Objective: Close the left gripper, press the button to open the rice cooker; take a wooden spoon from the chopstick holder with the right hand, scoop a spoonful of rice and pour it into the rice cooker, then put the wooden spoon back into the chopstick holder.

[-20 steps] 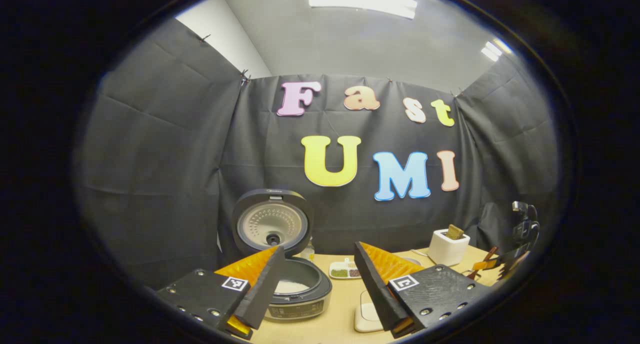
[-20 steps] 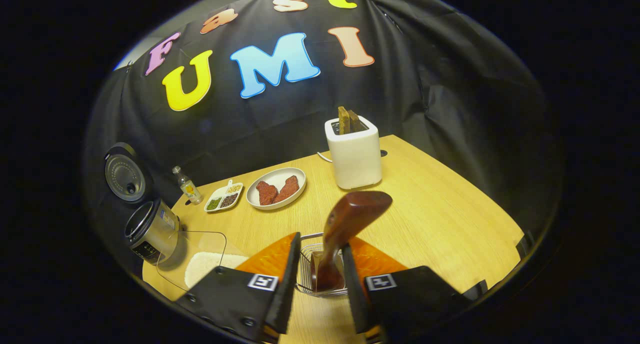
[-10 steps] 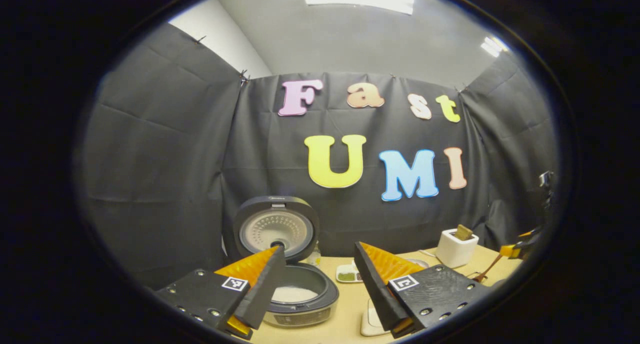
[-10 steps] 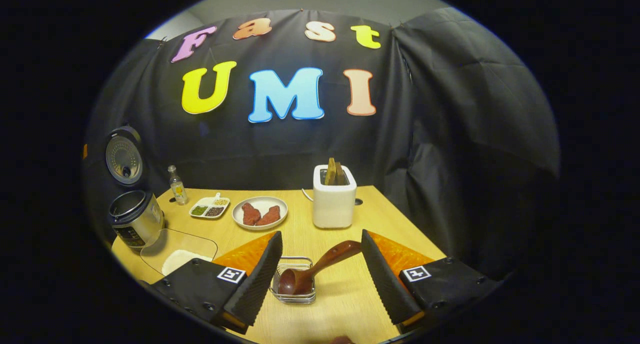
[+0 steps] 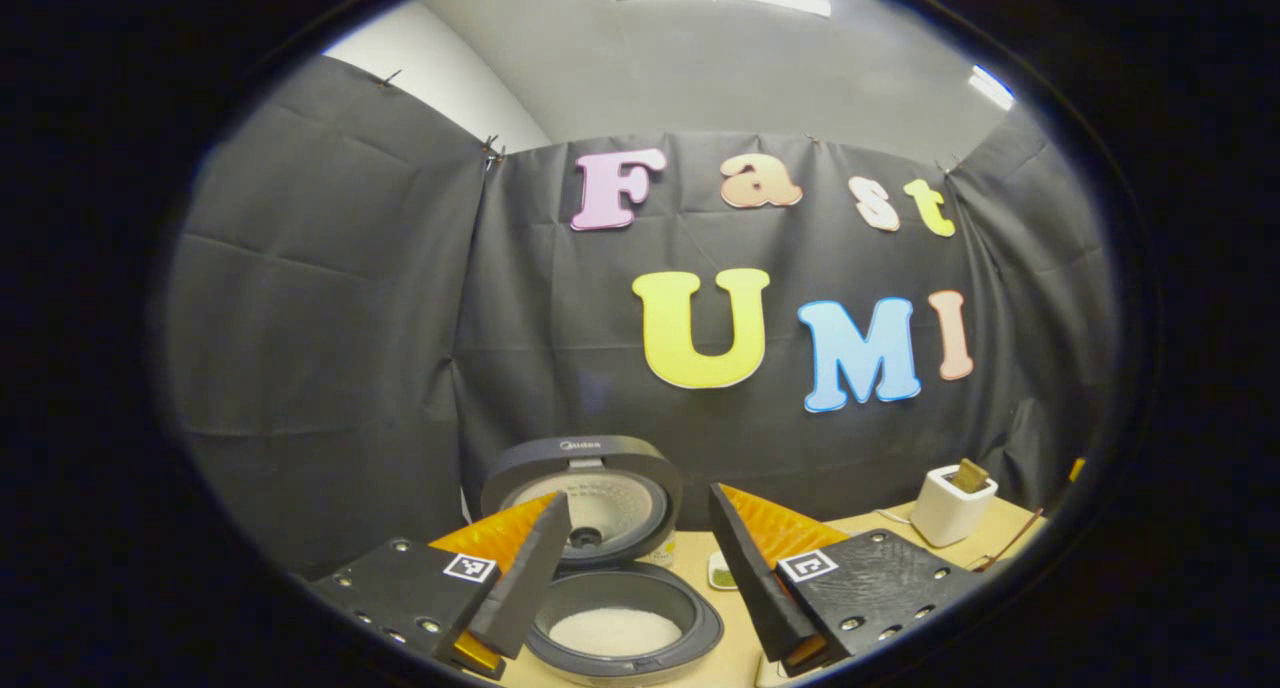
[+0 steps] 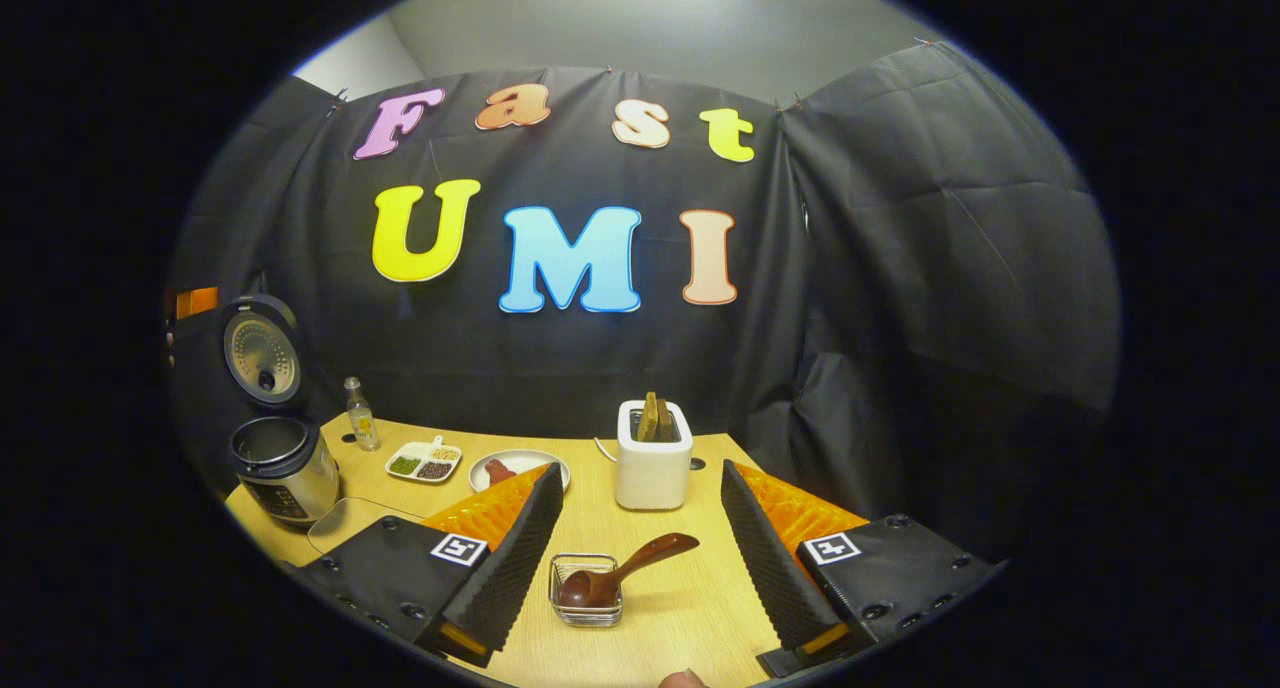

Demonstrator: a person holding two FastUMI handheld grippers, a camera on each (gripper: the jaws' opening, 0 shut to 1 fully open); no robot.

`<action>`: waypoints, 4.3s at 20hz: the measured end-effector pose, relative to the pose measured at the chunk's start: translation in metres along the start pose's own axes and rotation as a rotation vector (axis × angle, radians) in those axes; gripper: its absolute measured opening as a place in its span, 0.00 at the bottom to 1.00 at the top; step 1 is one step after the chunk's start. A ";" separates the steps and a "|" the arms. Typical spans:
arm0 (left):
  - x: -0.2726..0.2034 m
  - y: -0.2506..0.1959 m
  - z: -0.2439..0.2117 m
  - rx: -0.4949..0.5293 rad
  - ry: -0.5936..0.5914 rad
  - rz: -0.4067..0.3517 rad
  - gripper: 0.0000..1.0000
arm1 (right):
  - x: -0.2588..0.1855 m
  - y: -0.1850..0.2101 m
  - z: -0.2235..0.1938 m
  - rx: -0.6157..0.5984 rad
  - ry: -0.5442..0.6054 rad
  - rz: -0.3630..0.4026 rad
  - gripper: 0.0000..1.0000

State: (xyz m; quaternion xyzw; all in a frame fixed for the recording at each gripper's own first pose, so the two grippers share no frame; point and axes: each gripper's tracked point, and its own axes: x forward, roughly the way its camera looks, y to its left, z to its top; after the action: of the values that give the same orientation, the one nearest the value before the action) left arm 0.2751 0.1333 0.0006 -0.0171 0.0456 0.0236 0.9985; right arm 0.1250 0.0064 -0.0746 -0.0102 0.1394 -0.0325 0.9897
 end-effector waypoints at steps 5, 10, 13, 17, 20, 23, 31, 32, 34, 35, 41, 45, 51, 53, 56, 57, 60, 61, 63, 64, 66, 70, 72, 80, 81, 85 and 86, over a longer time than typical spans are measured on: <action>0.061 0.020 0.019 0.006 0.016 0.019 0.85 | -0.009 0.000 0.007 -0.028 -0.023 -0.032 0.99; 0.116 0.043 0.025 -0.021 0.039 0.036 0.87 | -0.013 0.001 0.002 -0.021 -0.011 -0.060 0.99; 0.146 0.056 0.020 -0.019 0.054 0.053 0.85 | -0.014 0.004 -0.004 -0.022 0.005 -0.068 0.99; 0.183 0.069 0.004 -0.015 0.090 0.076 0.84 | -0.015 0.011 -0.008 -0.032 0.020 -0.070 0.99; 0.204 0.076 -0.012 -0.004 0.131 0.090 0.84 | -0.013 0.014 -0.009 -0.035 0.026 -0.067 0.99; 0.205 0.079 -0.034 -0.036 0.189 0.095 0.85 | -0.014 0.018 -0.008 -0.042 0.027 -0.056 0.99; 0.180 0.067 -0.043 -0.045 0.196 0.104 0.90 | -0.016 0.020 -0.005 -0.047 0.020 0.007 0.99; 0.174 0.066 -0.044 -0.051 0.202 0.107 0.90 | -0.016 0.020 -0.004 -0.046 0.017 0.017 0.99; 0.162 0.062 -0.049 -0.050 0.212 0.111 0.89 | -0.018 0.020 -0.003 -0.042 0.015 0.036 0.99; 0.157 0.059 -0.051 -0.046 0.213 0.112 0.91 | -0.019 0.019 -0.003 -0.039 0.014 0.045 0.99; 0.120 0.046 -0.069 -0.045 0.232 0.125 0.91 | -0.027 0.017 -0.004 -0.044 0.014 0.092 0.99; 0.098 0.037 -0.083 -0.047 0.248 0.127 0.91 | -0.035 0.013 -0.003 -0.041 0.006 0.113 0.99; 0.065 0.024 -0.111 -0.048 0.280 0.134 0.89 | -0.045 0.002 -0.008 -0.045 0.011 0.133 0.99; 0.056 0.020 -0.120 -0.046 0.292 0.136 0.89 | -0.048 -0.002 -0.012 -0.041 0.017 0.138 0.95; 0.045 0.016 -0.132 -0.046 0.308 0.139 0.89 | -0.050 -0.006 -0.015 -0.045 0.024 0.145 0.99; 0.041 0.014 -0.137 -0.046 0.313 0.139 0.90 | -0.050 -0.009 -0.017 -0.047 0.027 0.147 0.99; 0.034 0.011 -0.147 -0.045 0.324 0.137 0.91 | -0.051 -0.011 -0.019 -0.049 0.033 0.153 0.99; 0.031 0.011 -0.152 -0.045 0.329 0.136 0.90 | -0.051 -0.012 -0.019 -0.049 0.033 0.156 0.99; 0.027 0.008 -0.163 -0.047 0.346 0.132 0.90 | -0.051 -0.013 -0.020 -0.052 0.034 0.159 0.99; 0.023 0.008 -0.170 -0.049 0.359 0.129 0.89 | -0.051 -0.014 -0.019 -0.053 0.033 0.161 0.99; 0.020 0.005 -0.188 -0.050 0.382 0.125 0.91 | -0.051 -0.014 -0.020 -0.055 0.035 0.165 0.99; 0.009 0.001 -0.208 -0.041 0.394 0.121 0.91 | -0.051 -0.016 -0.021 -0.059 0.037 0.166 0.99; 0.007 0.000 -0.220 -0.039 0.404 0.119 0.91 | -0.051 -0.016 -0.022 -0.061 0.041 0.166 0.99; -0.005 -0.004 -0.246 -0.015 0.422 0.118 0.91 | -0.052 -0.014 -0.024 -0.076 0.043 0.164 0.99; -0.005 -0.003 -0.245 -0.020 0.412 0.121 0.91 | -0.052 -0.014 -0.025 -0.079 0.045 0.164 0.99; -0.008 -0.003 -0.249 -0.033 0.409 0.130 0.91 | -0.053 -0.013 -0.030 -0.078 0.059 0.160 0.99; -0.010 -0.004 -0.256 -0.041 0.436 0.135 0.92 | -0.053 -0.013 -0.032 -0.076 0.064 0.159 0.99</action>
State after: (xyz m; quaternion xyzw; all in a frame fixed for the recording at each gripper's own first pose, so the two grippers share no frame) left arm 0.2424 0.1196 -0.2535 -0.0387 0.2609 0.0870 0.9607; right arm 0.0648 -0.0037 -0.0905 -0.0357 0.1722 0.0514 0.9831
